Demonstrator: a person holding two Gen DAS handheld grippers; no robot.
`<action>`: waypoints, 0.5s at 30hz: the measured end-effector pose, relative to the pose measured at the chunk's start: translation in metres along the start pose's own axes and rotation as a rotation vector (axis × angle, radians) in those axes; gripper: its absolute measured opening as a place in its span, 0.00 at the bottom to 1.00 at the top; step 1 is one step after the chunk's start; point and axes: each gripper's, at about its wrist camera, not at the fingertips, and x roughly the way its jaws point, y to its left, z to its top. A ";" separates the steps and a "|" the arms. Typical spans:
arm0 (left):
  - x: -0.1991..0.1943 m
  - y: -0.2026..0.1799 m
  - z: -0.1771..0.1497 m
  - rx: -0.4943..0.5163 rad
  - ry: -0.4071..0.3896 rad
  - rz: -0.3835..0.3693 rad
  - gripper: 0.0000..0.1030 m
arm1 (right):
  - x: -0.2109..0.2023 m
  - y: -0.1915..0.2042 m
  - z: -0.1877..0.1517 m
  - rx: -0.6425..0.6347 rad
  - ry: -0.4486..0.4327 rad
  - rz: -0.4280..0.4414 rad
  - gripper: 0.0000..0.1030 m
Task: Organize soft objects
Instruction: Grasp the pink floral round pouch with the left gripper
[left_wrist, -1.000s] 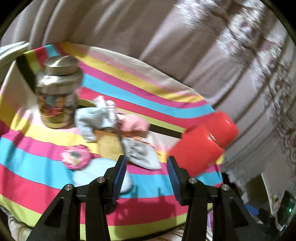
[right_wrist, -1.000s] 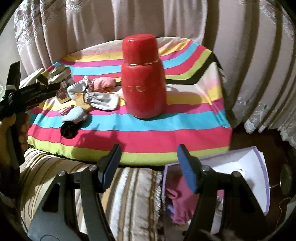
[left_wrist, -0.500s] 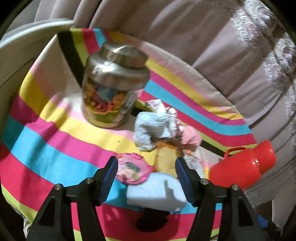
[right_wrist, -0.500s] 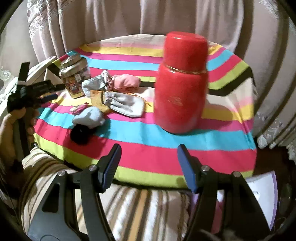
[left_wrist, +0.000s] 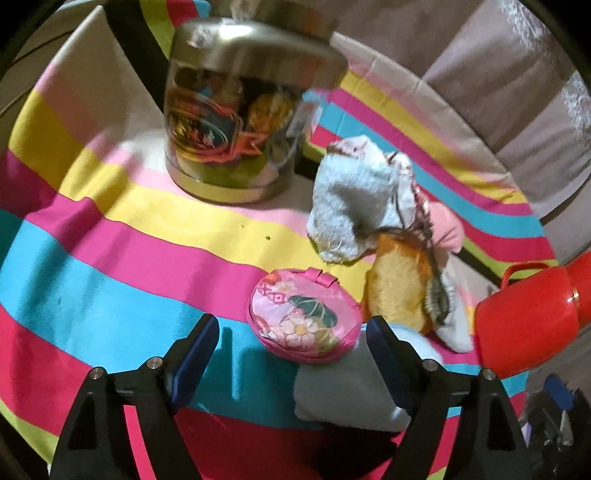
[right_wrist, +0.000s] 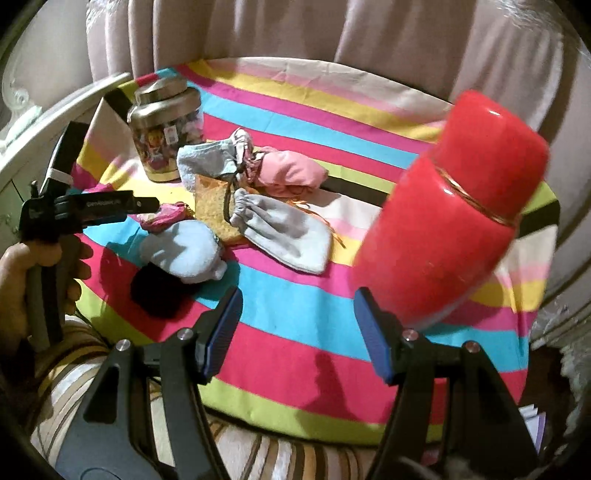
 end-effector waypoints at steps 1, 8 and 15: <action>0.004 -0.002 0.000 0.007 0.005 0.006 0.80 | 0.003 0.002 0.001 -0.008 0.001 -0.005 0.64; 0.022 -0.016 -0.002 0.068 0.032 0.029 0.80 | 0.038 0.007 0.010 -0.058 0.030 -0.011 0.64; 0.032 -0.029 -0.001 0.123 0.019 0.044 0.72 | 0.071 0.015 0.016 -0.141 0.065 -0.053 0.65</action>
